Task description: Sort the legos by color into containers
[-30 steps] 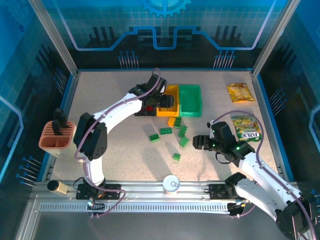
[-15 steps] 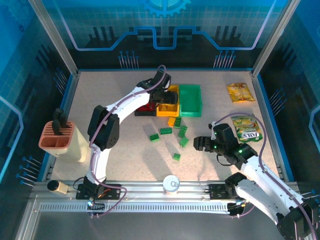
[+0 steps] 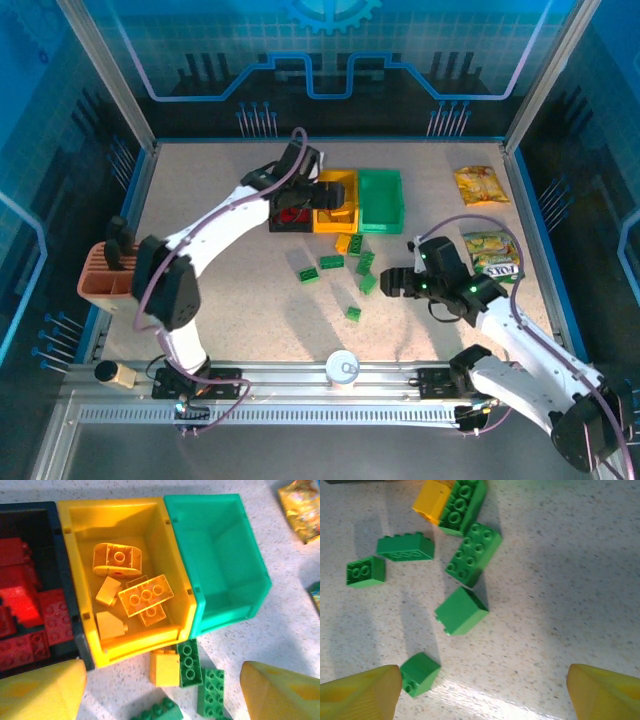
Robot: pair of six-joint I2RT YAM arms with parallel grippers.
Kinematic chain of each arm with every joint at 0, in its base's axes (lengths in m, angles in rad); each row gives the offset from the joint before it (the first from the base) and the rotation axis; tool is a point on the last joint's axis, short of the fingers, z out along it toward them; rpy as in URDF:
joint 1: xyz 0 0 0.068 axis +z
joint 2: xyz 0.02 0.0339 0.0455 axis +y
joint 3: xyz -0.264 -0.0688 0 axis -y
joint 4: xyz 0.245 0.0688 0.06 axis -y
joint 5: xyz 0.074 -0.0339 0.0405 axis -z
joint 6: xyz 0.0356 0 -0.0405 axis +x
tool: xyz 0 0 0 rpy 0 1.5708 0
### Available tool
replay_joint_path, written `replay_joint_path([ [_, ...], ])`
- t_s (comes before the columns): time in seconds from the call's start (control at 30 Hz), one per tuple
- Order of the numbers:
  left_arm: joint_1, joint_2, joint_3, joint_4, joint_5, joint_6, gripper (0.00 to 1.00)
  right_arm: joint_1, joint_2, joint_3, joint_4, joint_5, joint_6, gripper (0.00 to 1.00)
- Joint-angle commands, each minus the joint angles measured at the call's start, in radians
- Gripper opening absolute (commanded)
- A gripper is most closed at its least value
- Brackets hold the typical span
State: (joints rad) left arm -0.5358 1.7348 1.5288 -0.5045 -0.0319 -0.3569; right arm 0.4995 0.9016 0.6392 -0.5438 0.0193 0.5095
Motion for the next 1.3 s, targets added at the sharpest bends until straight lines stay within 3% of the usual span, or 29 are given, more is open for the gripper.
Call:
replay_joint_path([
  [0.0,-0.007,-0.134,-0.152,0.087,0.002,-0.041,0.81,0.044,0.077,0.092,0.016,0.011,-0.031,0.83],
  [0.3,-0.018,-0.447,-0.547,0.115,-0.051,-0.081,0.8,0.151,0.408,0.348,-0.027,0.092,-0.03,0.65],
  [0.57,-0.033,-0.667,-0.788,0.07,-0.1,-0.137,0.8,0.19,0.649,0.53,-0.072,0.161,0.017,0.61],
  [0.8,-0.153,-0.847,-0.92,0.042,-0.169,-0.265,0.79,0.193,0.858,0.699,-0.116,0.204,0.02,0.58],
  [0.97,-0.219,-0.874,-0.935,-0.04,-0.233,-0.296,0.79,0.191,0.972,0.806,-0.158,0.259,0.027,0.56],
  [1.27,-0.246,-0.931,-0.975,-0.051,-0.241,-0.32,0.79,0.188,1.108,0.903,-0.198,0.308,0.054,0.57],
])
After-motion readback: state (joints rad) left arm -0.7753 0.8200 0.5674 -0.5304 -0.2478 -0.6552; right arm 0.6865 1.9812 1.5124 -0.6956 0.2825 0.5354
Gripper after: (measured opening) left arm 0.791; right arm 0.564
